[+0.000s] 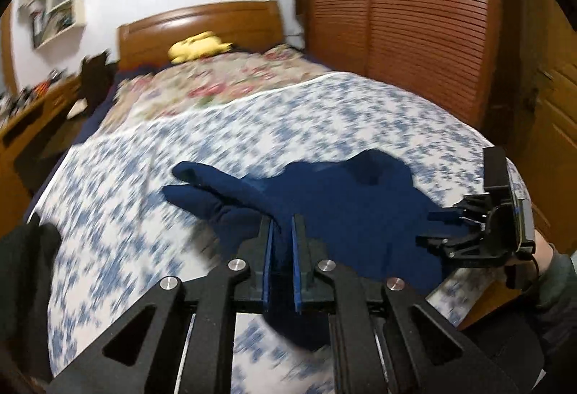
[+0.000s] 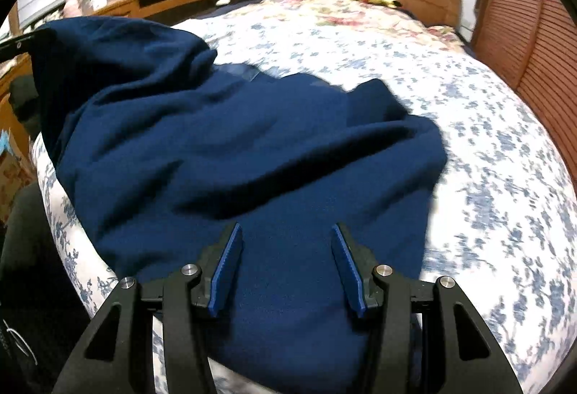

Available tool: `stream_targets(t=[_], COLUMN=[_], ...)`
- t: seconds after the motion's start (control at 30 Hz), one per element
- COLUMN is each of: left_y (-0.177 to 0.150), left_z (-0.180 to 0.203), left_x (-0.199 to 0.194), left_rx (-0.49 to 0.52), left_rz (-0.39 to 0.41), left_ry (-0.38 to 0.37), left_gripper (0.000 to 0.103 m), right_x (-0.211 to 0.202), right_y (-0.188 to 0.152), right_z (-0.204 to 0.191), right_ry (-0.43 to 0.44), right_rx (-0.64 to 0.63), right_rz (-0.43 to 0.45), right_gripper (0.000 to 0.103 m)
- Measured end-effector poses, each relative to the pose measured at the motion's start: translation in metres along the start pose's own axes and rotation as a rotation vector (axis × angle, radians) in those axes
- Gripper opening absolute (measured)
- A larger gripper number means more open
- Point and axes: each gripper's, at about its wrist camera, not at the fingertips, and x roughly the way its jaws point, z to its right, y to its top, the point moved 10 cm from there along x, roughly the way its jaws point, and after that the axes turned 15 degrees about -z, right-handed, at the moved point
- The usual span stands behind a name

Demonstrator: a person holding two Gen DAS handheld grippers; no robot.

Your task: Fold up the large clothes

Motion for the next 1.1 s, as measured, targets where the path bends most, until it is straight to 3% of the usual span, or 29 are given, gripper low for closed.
stream_targets(t=[0.23, 0.37, 0.6, 0.83, 1.03, 1.1], left_y=[0.046, 0.062, 0.055, 0.043, 0.046, 0.047], left_z=[0.094, 0.135, 0.199, 0.208, 0.203, 0.196], left_x=[0.017, 0.039, 0.083, 0.101, 0.079, 0.071], left_rx=[0.144, 0.176, 0.226, 0.251, 0.265, 0.259], left_rz=[0.023, -0.004, -0.107, -0.151, -0.119, -0.098], left_ry=[-0.083, -0.152, -0.279, -0.253, -0.256, -0.249], left_gripper=[0.009, 0.009, 0.009, 0.010, 0.033, 0.037], right_x=[-0.020, -0.025, -0.028, -0.036, -0.043, -0.047], right_y=[-0.025, -0.040, -0.054, -0.052, -0.041, -0.034], right_z=[0.045, 0.065, 0.083, 0.088, 0.085, 0.084], right_ry=[-0.031, -0.048, -0.063, -0.072, -0.069, -0.069], right_rx=[0.083, 0.126, 0.168, 0.194, 0.193, 0.192], right_rz=[0.032, 0.035, 0.022, 0.031, 0.058, 0.074], right_gripper=[0.053, 0.053, 0.053, 0.053, 0.053, 0.053])
